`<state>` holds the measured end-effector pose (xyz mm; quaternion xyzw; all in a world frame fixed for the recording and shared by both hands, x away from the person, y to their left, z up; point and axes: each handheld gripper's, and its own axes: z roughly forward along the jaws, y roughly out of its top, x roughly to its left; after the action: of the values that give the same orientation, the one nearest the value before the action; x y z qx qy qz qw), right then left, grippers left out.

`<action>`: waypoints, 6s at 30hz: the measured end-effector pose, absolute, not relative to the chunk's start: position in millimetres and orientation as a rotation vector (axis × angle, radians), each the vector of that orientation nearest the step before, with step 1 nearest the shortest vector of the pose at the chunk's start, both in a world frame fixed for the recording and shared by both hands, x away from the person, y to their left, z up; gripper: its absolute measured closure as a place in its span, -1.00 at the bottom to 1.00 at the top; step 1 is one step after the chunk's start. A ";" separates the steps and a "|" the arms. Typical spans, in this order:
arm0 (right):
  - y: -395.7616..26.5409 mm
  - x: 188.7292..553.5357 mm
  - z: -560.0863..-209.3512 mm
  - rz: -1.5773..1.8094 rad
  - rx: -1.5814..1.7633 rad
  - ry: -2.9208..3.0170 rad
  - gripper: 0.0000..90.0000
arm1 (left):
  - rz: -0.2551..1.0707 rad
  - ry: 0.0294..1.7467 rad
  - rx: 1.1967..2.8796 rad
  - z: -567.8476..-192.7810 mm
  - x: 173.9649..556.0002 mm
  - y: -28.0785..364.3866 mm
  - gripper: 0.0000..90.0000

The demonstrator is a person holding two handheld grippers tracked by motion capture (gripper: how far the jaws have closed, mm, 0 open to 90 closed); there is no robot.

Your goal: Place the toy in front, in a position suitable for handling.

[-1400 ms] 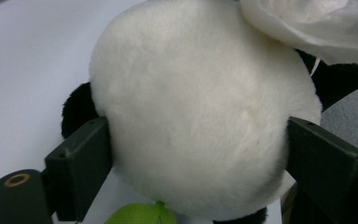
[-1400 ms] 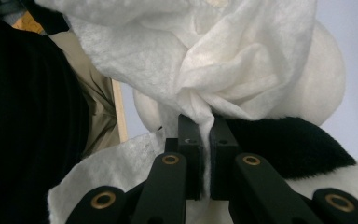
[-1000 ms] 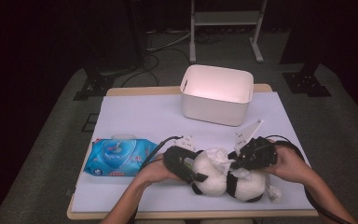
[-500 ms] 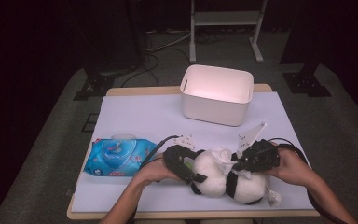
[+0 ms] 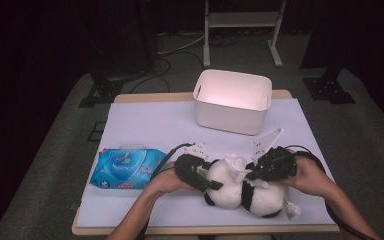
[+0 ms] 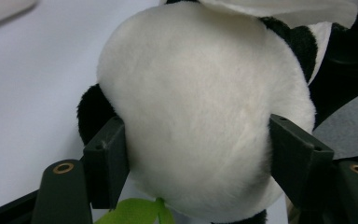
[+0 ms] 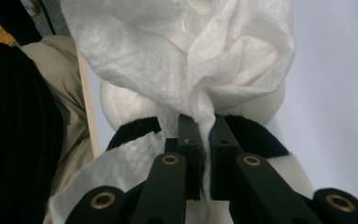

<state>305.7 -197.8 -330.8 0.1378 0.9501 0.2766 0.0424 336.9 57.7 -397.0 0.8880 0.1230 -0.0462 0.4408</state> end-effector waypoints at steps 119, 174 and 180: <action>-210.8 290.6 -318.7 0.872 0.404 2.851 0.91 | -0.162 0.369 2.251 -395.5 337.6 82.3 -0.89; -196.4 314.9 -314.6 0.876 0.364 2.893 0.90 | -0.041 0.443 2.228 -381.0 343.2 103.3 -0.77; -195.0 308.0 -316.5 0.871 0.345 2.907 0.90 | -0.087 0.436 2.236 -379.5 352.2 96.1 -0.94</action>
<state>308.0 -195.0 -316.5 0.1129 0.9509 0.2849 0.0436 352.2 96.1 -379.5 0.8911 0.1738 -0.0347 0.4178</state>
